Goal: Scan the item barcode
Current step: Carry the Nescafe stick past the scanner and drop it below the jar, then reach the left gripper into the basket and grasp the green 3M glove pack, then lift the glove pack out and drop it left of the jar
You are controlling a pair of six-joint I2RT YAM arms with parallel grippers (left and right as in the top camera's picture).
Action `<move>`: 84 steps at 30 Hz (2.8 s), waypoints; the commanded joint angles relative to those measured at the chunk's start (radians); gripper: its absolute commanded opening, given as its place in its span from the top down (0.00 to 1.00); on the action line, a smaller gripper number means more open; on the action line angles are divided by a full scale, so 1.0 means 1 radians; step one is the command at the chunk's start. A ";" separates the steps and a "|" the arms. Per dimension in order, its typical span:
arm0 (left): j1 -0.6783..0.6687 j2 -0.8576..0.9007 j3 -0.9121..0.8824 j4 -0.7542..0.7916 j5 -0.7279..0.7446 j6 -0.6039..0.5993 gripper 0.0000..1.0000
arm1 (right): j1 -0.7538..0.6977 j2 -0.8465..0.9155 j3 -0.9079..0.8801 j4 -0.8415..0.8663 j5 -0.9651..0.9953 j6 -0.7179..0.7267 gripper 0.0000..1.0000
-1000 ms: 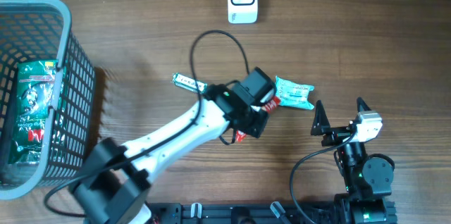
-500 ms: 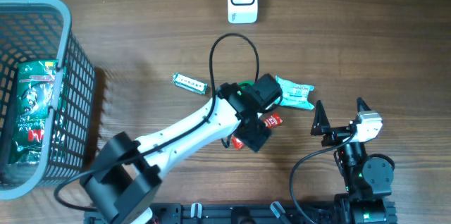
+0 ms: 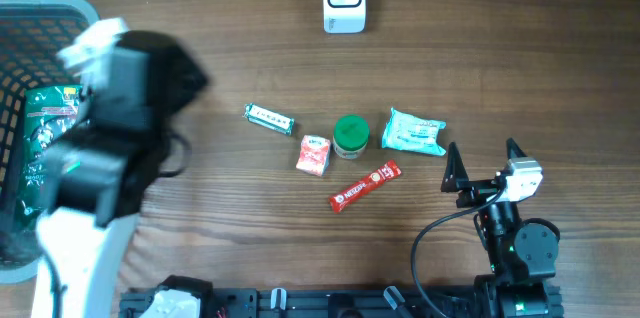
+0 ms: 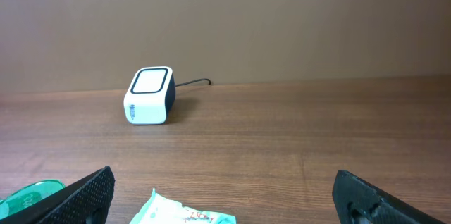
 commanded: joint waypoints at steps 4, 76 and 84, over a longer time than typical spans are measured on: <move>0.522 -0.044 0.010 0.060 0.002 -0.363 0.00 | 0.005 -0.005 0.002 0.002 0.006 -0.006 0.00; 0.925 0.757 -0.282 0.197 0.171 -0.948 0.96 | 0.005 -0.005 0.002 0.002 0.006 -0.006 0.00; 0.927 0.536 -0.156 0.175 0.169 -0.757 0.96 | 0.005 -0.005 0.002 0.002 0.006 -0.006 0.00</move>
